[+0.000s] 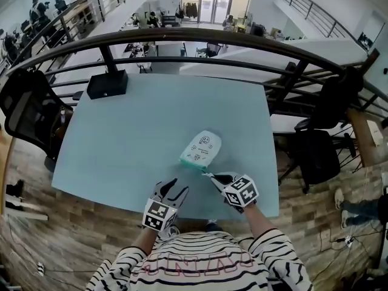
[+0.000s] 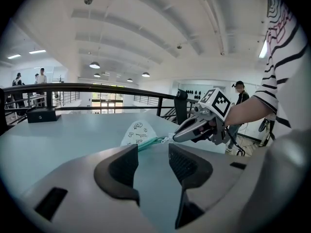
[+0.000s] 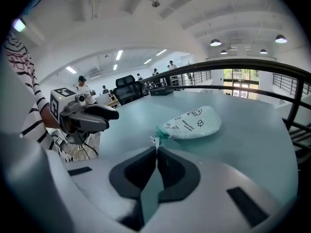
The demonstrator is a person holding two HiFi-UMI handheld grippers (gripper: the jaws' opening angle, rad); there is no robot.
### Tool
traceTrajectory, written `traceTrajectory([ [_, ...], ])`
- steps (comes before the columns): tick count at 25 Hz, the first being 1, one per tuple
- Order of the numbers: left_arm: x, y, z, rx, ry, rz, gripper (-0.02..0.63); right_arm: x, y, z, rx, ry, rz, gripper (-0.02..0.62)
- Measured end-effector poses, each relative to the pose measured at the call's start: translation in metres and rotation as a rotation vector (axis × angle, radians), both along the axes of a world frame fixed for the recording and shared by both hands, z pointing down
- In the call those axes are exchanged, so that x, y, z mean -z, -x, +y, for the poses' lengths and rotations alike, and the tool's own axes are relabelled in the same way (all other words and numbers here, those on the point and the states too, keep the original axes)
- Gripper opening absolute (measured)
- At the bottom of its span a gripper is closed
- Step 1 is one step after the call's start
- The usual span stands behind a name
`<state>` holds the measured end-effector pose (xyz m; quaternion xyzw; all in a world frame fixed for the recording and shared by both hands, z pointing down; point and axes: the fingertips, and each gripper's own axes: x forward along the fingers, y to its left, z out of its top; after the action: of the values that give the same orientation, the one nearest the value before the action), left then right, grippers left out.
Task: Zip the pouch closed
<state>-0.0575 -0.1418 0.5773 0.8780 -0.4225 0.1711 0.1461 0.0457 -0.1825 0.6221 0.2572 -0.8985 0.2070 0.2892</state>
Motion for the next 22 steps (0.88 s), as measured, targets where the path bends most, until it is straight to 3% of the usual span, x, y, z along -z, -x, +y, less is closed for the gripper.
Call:
traceTrajectory([
  [7,-0.010,-0.013,0.014,-0.119,-0.003,-0.016,0.179,0.011,0.014,0.034,0.015,-0.044,0.050,0.034],
  [15,-0.018,-0.035,0.027,-0.254,-0.018,-0.032,0.179,0.021,0.035,0.062,-0.004,-0.019,0.047,0.034],
  [22,-0.025,-0.039,0.030,-0.298,-0.026,-0.044,0.179,0.020,0.049,0.071,-0.042,-0.007,0.052,0.034],
])
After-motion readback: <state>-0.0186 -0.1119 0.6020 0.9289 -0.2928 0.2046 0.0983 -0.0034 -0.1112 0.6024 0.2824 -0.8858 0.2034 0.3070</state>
